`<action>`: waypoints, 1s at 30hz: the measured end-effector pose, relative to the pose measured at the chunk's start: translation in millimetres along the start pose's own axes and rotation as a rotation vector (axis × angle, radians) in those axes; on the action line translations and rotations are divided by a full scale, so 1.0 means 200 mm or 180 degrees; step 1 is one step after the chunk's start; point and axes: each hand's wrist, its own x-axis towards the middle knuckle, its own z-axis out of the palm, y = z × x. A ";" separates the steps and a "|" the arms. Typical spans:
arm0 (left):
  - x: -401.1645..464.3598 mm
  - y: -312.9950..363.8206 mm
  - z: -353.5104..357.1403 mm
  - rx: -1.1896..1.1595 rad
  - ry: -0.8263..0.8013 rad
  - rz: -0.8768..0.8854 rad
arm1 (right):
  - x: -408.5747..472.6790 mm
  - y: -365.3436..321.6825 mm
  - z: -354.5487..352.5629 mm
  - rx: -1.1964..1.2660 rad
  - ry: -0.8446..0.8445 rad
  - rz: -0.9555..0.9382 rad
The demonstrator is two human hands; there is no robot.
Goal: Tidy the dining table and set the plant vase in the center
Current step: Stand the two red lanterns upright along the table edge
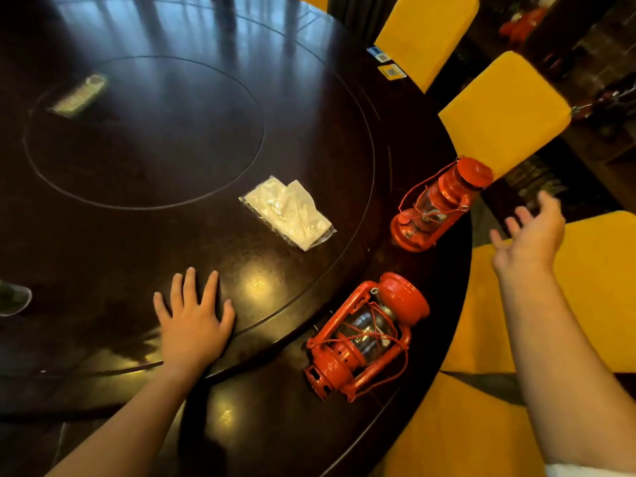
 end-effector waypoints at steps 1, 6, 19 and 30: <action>0.00 0.00 0.00 0.0002 -0.0011 0.0002 | -0.11 0.02 -0.05 0.0138 0.0101 -0.0088; 0.02 0.01 -0.02 0.0018 -0.0049 0.0071 | -0.68 0.37 -0.25 -0.0905 -0.1141 -0.0926; 0.01 -0.06 0.03 0.0012 -0.0163 0.0169 | -1.09 0.76 -0.37 -0.5532 -0.3735 -0.3441; 0.01 -0.08 0.00 0.0019 -0.0231 0.0204 | -1.05 0.76 -0.28 -0.6282 -0.3828 -0.3896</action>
